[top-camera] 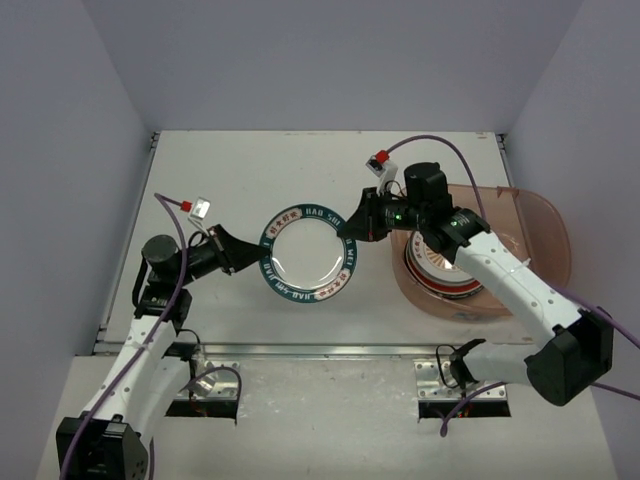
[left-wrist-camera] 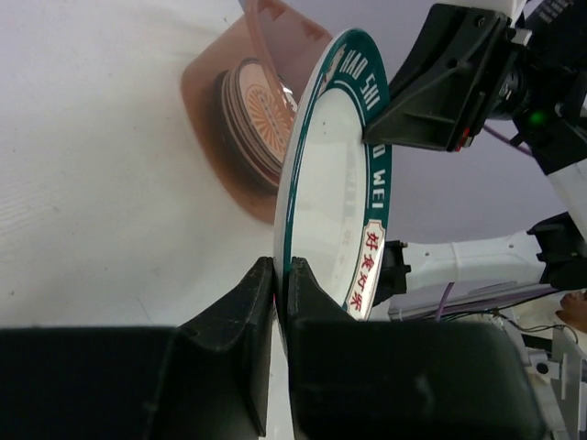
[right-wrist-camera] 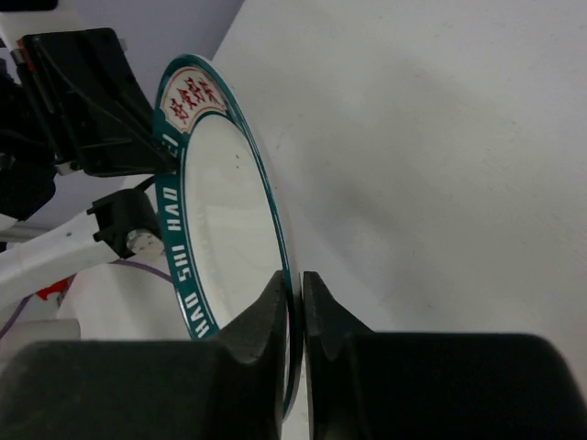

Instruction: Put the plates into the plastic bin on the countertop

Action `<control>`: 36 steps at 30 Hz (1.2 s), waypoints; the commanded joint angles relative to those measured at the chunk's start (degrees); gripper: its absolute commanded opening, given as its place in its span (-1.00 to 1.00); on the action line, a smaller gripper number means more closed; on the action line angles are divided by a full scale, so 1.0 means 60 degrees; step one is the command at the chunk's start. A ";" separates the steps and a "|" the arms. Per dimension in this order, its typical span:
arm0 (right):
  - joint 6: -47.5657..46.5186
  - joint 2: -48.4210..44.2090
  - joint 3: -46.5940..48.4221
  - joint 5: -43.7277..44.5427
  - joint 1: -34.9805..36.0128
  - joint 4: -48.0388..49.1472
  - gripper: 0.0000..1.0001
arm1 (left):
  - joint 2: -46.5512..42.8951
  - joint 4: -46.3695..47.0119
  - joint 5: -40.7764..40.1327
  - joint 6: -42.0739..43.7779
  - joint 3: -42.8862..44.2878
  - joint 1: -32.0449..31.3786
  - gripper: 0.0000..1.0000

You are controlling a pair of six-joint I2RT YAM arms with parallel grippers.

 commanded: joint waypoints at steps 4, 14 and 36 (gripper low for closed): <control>0.1288 -0.0213 -0.0831 -0.1613 -0.0311 0.2203 -1.00 | 0.0316 -0.1208 -0.0332 0.0713 0.1492 -0.0018 0.16; 0.2899 -0.2970 -0.2176 -0.0735 -0.5613 0.1092 -1.00 | 0.0579 -0.6991 -0.7714 0.4022 0.5318 -0.0018 1.00; 0.0529 -0.4725 -0.4044 0.3673 -0.8862 -0.1198 -0.41 | -0.0085 -0.6587 -0.8388 0.5101 0.3519 -0.0334 1.00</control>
